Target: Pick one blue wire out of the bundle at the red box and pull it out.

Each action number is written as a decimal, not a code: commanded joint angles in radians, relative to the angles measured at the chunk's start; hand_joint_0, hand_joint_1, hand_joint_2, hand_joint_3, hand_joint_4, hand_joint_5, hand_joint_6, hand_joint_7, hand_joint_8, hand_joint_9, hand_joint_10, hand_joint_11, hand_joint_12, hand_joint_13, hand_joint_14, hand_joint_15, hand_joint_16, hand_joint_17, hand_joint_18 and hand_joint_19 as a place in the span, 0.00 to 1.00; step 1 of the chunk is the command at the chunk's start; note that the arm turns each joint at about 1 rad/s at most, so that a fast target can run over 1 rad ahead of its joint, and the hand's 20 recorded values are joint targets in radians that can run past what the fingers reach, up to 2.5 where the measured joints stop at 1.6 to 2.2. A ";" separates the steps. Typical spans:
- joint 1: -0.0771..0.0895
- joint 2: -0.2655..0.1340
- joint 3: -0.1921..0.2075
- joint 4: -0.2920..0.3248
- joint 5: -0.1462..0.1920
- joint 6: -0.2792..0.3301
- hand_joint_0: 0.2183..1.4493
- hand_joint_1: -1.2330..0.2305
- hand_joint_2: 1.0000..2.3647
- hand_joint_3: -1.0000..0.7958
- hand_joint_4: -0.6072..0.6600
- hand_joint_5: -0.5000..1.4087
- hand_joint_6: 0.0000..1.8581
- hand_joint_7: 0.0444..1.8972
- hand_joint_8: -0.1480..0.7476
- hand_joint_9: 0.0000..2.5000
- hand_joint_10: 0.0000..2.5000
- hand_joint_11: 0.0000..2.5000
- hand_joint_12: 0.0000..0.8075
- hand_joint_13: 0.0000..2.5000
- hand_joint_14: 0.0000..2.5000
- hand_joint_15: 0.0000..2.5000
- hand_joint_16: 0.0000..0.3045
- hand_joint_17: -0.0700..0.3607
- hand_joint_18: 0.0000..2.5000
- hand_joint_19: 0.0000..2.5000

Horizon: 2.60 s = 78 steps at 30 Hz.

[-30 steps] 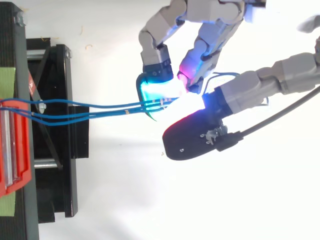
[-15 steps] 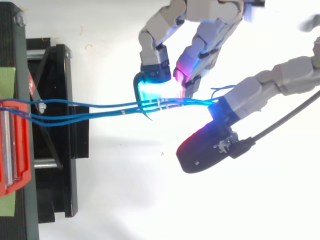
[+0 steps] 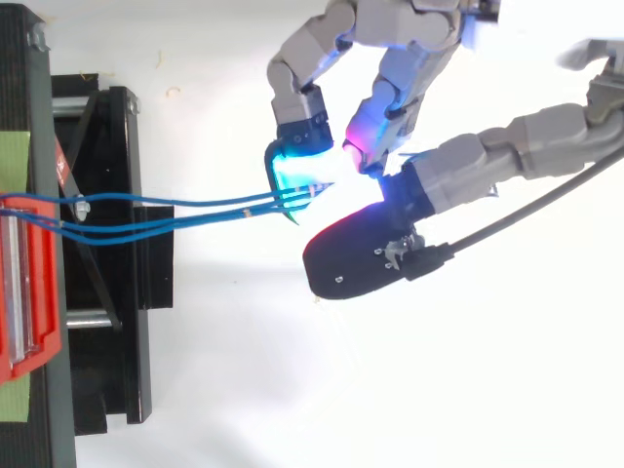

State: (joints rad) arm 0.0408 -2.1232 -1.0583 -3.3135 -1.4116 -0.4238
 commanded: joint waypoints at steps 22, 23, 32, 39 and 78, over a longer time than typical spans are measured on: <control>-0.004 0.000 0.000 -0.003 -0.003 -0.001 0.24 0.48 0.00 0.28 0.64 0.19 0.49 0.59 0.61 0.43 0.00 0.22 0.57 0.43 0.01 0.17 0.20 0.49 0.39 0.21; -0.004 0.000 0.000 -0.003 -0.001 -0.001 0.25 0.48 0.00 0.28 0.64 0.19 0.49 0.60 0.61 0.43 0.00 0.22 0.57 0.43 0.01 0.17 0.20 0.48 0.39 0.21; -0.004 0.000 0.000 -0.003 -0.003 -0.001 0.30 0.37 0.01 0.37 0.64 0.20 0.49 0.63 0.61 0.44 0.01 0.23 0.55 0.43 0.01 0.18 0.19 0.46 0.39 0.21; -0.006 0.000 -0.002 -0.003 -0.003 -0.001 0.31 0.30 0.01 0.42 0.63 0.20 0.49 0.64 0.62 0.44 0.00 0.23 0.56 0.44 0.01 0.18 0.19 0.46 0.40 0.21; -0.007 0.000 0.000 -0.004 0.000 0.002 0.35 0.23 0.01 0.46 0.54 0.19 0.51 0.64 0.59 0.42 0.00 0.24 0.54 0.43 0.01 0.18 0.18 0.45 0.40 0.19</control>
State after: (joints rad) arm 0.0337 -2.1230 -1.0585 -3.3180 -1.4117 -0.4227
